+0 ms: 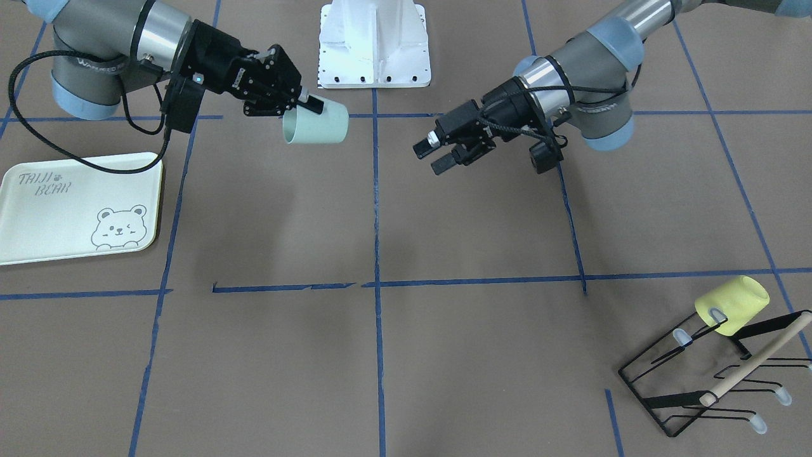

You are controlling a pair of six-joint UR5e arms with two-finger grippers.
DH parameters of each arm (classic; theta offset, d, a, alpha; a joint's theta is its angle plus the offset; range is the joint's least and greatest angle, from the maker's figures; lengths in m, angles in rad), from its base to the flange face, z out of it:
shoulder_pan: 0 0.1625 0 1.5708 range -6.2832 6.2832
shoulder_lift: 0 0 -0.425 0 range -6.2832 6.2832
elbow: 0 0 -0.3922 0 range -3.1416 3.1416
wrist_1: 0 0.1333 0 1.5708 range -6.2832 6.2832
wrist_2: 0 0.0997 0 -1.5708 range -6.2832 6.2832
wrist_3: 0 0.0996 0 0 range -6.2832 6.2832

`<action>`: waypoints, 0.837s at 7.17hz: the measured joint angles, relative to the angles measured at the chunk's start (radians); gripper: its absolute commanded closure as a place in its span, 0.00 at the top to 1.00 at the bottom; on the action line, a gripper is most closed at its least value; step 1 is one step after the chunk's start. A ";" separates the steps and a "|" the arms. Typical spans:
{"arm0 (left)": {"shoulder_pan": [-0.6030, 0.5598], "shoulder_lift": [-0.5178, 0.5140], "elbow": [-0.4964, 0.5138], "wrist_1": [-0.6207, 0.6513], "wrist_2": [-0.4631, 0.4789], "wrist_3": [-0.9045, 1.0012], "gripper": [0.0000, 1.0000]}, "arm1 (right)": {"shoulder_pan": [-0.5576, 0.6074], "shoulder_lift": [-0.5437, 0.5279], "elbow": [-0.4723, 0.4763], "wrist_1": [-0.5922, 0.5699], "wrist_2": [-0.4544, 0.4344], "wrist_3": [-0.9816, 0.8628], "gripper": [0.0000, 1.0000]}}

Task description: Left arm grabs green cup and hands to right arm on tray

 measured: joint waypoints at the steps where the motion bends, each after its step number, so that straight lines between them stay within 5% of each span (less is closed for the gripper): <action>1: -0.018 0.035 -0.039 0.148 -0.019 0.131 1.00 | 0.014 -0.002 0.038 -0.205 -0.007 -0.128 0.00; 4: -0.026 0.085 -0.252 0.754 -0.035 0.553 1.00 | 0.021 -0.049 0.209 -0.831 -0.146 -0.603 0.00; 6: -0.026 0.153 -0.361 0.983 -0.037 0.793 1.00 | 0.016 -0.179 0.266 -0.983 -0.256 -0.819 0.00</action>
